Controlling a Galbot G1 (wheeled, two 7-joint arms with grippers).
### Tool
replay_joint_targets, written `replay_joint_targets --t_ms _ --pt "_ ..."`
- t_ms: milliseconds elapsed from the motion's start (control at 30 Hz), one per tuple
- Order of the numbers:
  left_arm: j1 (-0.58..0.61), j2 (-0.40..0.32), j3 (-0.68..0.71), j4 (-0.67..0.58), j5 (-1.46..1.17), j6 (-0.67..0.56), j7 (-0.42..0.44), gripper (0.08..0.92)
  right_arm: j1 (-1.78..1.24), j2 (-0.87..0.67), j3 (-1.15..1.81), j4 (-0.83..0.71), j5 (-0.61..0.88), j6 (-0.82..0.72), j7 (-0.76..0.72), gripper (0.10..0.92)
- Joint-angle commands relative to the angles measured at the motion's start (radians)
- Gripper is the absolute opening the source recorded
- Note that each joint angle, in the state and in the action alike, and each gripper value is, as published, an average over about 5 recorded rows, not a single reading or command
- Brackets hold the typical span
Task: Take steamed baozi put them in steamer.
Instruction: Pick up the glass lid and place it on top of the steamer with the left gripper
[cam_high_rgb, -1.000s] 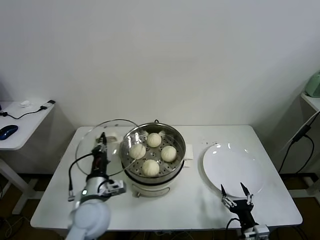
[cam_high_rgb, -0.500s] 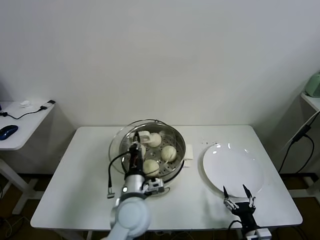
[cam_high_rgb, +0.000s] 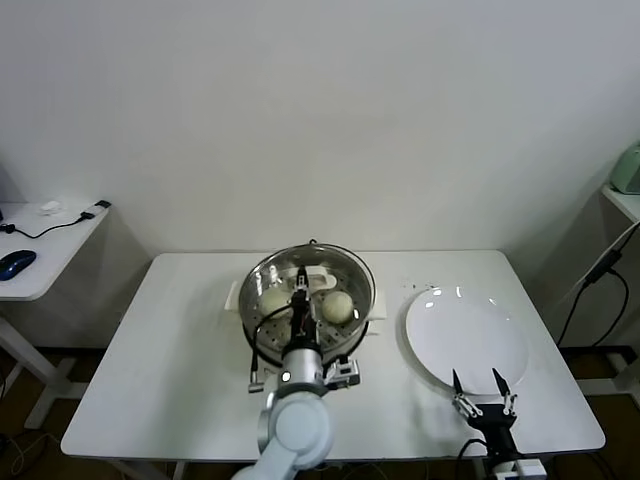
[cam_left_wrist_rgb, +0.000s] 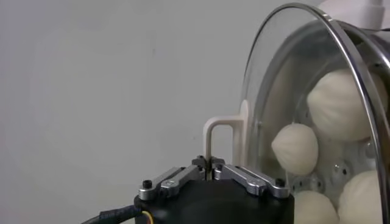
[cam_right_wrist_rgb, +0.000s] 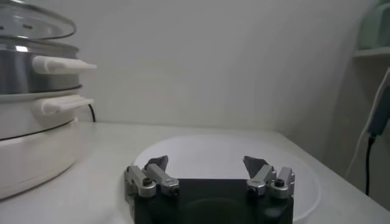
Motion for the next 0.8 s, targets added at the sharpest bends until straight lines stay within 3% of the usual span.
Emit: replay_joint_targets --t_ms 33,800 --pt "-0.015 -0.012 0.011 0.066 0.027 0.006 -0.012 0.132 0.001 0.002 0.002 0.003 -0.003 0.012 0.01 0.823" --pt "-0.011 0.01 0.002 0.074 0.007 -0.007 -0.04 0.153 0.01 0.01 -0.001 0.006 -0.038 0.031 0.004 0.823"
